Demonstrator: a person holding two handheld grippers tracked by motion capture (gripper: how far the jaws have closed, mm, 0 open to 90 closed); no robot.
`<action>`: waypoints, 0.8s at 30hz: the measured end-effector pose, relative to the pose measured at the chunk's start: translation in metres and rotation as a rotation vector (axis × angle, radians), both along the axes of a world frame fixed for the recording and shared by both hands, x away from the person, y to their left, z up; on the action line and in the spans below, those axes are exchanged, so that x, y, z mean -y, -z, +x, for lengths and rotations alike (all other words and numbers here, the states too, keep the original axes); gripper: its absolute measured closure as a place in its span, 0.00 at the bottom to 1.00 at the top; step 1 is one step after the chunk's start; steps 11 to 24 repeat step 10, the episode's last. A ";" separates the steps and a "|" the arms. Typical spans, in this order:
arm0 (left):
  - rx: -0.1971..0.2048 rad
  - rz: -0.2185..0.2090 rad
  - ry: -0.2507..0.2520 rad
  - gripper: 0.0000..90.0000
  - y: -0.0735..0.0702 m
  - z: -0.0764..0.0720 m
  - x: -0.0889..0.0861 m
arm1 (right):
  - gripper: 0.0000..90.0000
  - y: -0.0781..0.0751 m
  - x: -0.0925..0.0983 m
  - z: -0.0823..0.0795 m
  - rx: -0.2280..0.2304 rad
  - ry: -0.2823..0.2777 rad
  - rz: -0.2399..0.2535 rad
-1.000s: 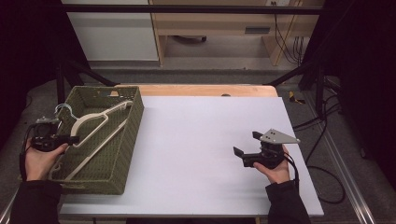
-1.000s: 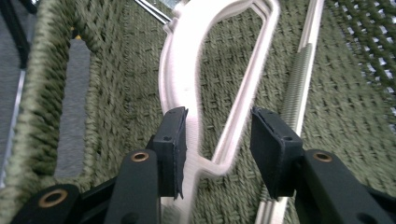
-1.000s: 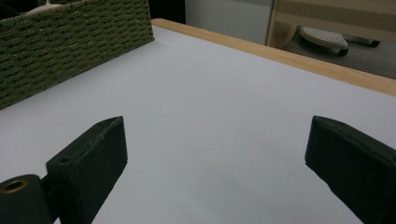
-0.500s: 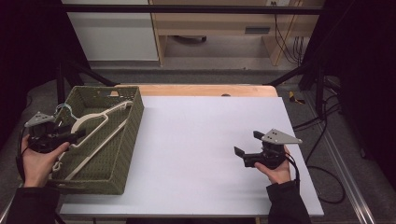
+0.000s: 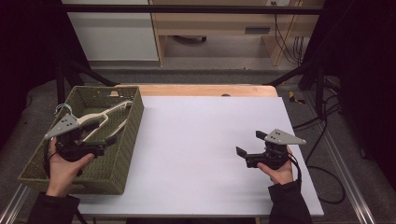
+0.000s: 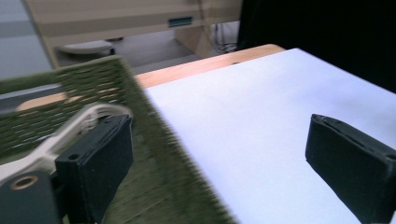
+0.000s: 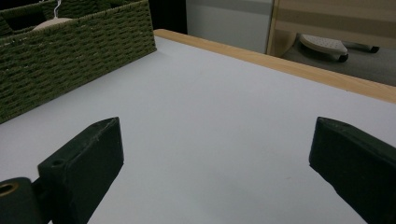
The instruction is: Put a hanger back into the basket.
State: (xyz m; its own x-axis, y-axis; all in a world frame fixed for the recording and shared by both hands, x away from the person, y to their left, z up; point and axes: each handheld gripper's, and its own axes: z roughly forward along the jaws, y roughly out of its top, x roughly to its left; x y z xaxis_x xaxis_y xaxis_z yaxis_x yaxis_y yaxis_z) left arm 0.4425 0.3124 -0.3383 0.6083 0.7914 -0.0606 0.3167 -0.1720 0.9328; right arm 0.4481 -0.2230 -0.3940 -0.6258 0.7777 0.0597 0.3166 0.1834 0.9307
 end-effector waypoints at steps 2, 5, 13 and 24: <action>0.003 0.001 0.027 0.07 0.002 -0.003 0.010 | 0.04 -0.001 0.001 -0.001 0.003 -0.004 0.003; 0.018 -0.010 0.053 0.07 0.005 -0.006 0.022 | 0.04 -0.002 0.003 -0.002 0.010 -0.005 0.017; 0.015 -0.015 0.069 0.08 0.013 -0.007 0.036 | 0.04 -0.003 0.006 -0.004 0.014 -0.012 0.034; 0.015 -0.015 0.069 0.08 0.013 -0.007 0.036 | 0.04 -0.003 0.006 -0.004 0.014 -0.012 0.034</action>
